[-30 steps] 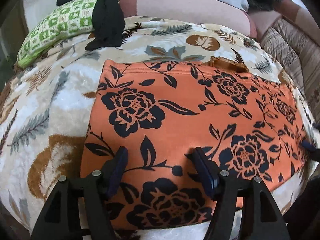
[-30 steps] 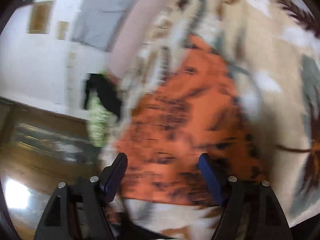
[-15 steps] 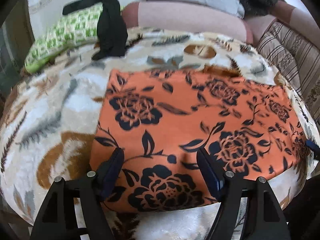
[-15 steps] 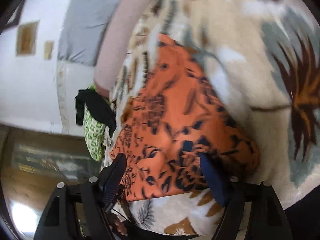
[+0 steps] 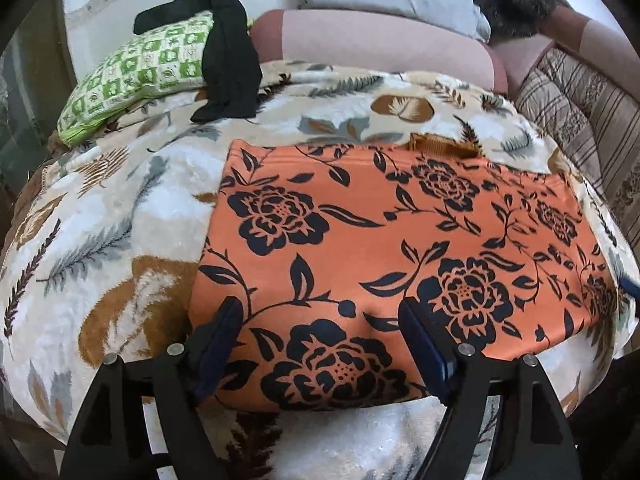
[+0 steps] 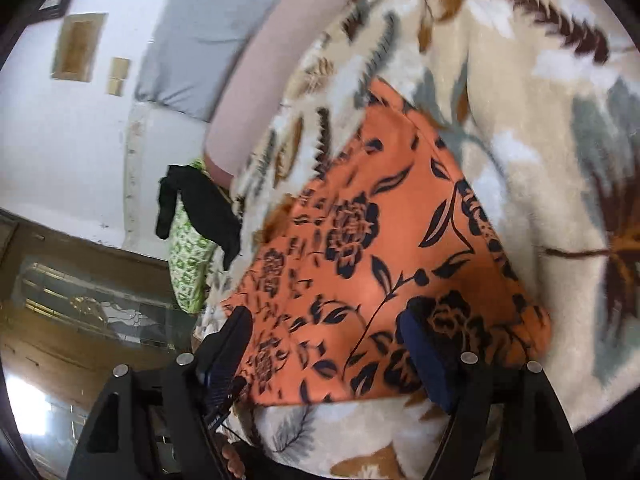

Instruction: Fold small clothes

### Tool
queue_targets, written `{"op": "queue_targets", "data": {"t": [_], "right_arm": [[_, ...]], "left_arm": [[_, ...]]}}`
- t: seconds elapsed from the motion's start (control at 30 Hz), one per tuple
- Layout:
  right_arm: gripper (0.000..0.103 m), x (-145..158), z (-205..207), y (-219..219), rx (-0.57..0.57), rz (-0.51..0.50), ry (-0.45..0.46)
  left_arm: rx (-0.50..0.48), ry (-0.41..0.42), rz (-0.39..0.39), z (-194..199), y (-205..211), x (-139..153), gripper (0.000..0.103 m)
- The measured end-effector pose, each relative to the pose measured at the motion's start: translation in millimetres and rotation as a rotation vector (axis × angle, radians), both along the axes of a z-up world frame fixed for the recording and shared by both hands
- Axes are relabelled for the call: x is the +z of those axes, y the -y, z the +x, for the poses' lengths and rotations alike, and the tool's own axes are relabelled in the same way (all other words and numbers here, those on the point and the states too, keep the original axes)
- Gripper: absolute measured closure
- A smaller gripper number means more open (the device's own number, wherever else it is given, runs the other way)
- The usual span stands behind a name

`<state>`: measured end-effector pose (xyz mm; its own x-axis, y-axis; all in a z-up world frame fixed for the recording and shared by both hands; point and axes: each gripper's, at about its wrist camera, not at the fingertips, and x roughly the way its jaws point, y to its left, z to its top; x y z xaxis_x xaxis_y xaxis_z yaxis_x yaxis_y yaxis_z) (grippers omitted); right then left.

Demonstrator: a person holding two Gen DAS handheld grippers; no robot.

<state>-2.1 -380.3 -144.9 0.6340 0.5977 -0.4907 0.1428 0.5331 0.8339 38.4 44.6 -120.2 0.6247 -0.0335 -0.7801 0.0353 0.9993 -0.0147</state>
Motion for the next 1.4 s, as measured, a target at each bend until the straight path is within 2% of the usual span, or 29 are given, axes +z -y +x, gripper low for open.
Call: {"op": "queue_targets", "data": {"t": [0.13, 0.23, 0.33, 0.53, 0.7, 0.97, 1.4], "right_arm": [[0.024, -26.7, -38.5, 6.0, -0.059, 0.083, -0.079], [0.023, -45.0, -43.2, 2.2, -0.069, 0.1, -0.139], [0.024, -50.0, -39.5, 5.9, -0.09, 0.14, -0.129], [0.023, -56.9, -28.7, 24.1, -0.162, 0.183, -0.13], [0.023, -60.2, -29.6, 27.4, -0.171, 0.179, -0.135], [0.023, -46.1, -20.2, 25.3, -0.174, 0.122, -0.107], [0.022, -55.5, -24.3, 31.2, -0.215, 0.119, -0.14]], "left_arm": [[0.01, -0.078, 0.031, 4.8, 0.0, -25.4, 0.022], [-0.003, -0.056, 0.04, 0.6, 4.9, -20.7, 0.022], [-0.005, -0.036, 0.013, -0.6, 4.9, -12.3, 0.022], [-0.006, -0.03, 0.023, -0.3, 15.4, -2.1, 0.022], [-0.012, -0.025, 0.023, -1.5, 24.9, 5.4, 0.022], [-0.031, -0.01, 0.025, -2.5, 37.3, 15.8, 0.022], [-0.032, -0.031, 0.039, 4.4, 44.8, 10.4, 0.022]]}}
